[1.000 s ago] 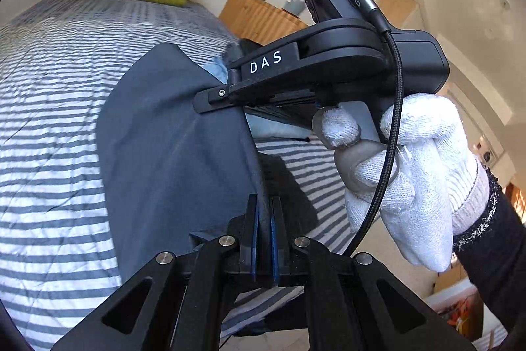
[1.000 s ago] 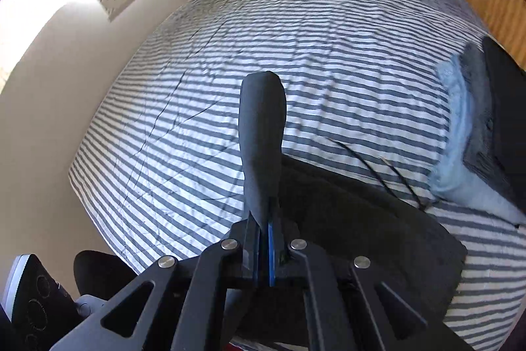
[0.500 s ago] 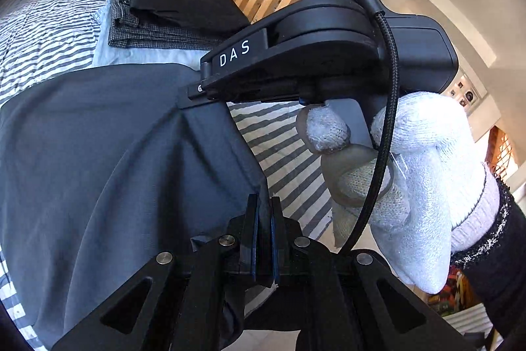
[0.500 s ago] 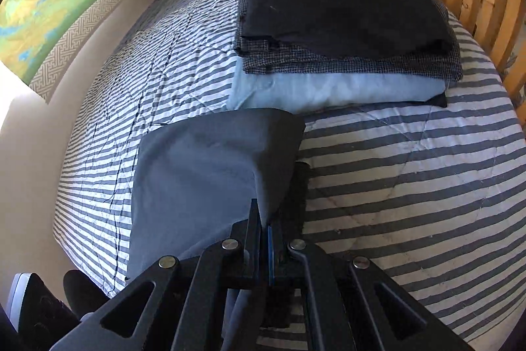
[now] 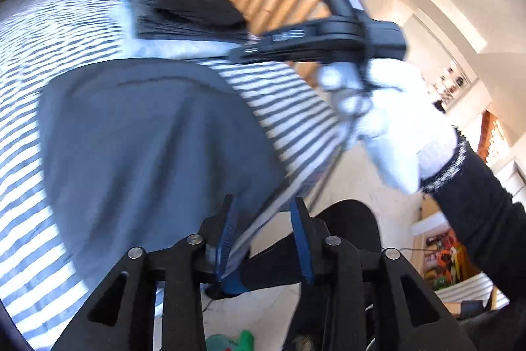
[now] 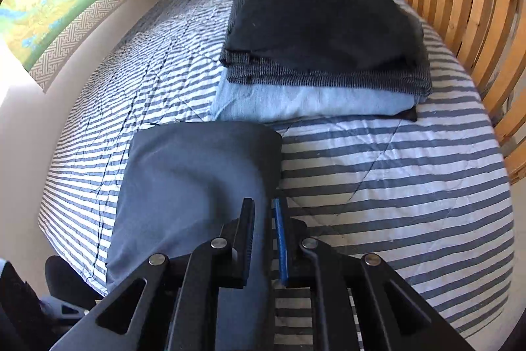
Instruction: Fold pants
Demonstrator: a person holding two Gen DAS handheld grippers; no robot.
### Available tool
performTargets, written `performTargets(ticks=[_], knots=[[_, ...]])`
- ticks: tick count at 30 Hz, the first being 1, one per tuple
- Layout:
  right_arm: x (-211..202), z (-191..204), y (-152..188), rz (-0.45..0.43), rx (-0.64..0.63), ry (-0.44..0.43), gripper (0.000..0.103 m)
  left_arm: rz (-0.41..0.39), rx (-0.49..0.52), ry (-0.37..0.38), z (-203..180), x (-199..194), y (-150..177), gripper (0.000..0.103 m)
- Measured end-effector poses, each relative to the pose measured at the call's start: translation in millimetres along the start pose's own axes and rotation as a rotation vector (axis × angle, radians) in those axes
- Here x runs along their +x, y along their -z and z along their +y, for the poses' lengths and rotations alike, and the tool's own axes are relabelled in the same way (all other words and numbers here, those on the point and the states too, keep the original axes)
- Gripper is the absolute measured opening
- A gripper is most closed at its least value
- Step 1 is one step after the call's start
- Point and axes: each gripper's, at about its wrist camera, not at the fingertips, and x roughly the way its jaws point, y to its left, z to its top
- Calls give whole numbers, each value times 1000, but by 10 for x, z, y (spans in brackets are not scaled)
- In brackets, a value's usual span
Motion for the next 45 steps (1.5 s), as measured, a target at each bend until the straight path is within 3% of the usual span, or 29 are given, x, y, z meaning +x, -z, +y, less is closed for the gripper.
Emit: performTargets(ticks=[2,5,10,13,16,20,21,23,25,30,34,37,41,44,45], knots=[[-123,169,-6,-20,-47,-6,12,-10,-26,-106,330,-121,106,38],[-140,534,-53,-12,-122,-45,12,27,-101,-185,672,-216,514,38],[122,1250,-186,35,-263,-72,14,52,-143,-184,947,-166,815,38],[422,1623,-307,89,-315,-77,15,17,-119,-227,983,-161,847,38],[684,1875,-421,127,-362,-40,15,-24,-147,-181,1096,-149,821,38],[1056,1997,-541,216,-338,-49,15,-45,-169,-125,1140,-191,919,34],[1145,2015,-567,228,-341,-37,15,-45,-163,-115,1119,-188,932,29],[1334,2024,-594,260,-331,-18,15,-49,-155,-116,1127,-166,929,9],[1484,2018,-597,288,-319,-6,15,-65,-165,-113,1122,-220,963,3],[1701,1903,-592,292,-294,60,15,-92,-173,-104,1131,-290,1029,2],[1791,1756,-584,300,-245,43,12,-90,-155,-127,1074,-297,1076,2],[1707,1761,-607,292,-263,62,12,-88,-159,-134,1067,-271,1060,2],[1388,1864,-796,215,-310,52,16,-93,-156,-118,987,-323,1102,2],[1311,2080,-902,205,-390,43,35,-87,-151,-114,988,-327,1116,2],[1336,2170,-900,215,-428,43,37,-83,-155,-110,998,-324,1120,2]])
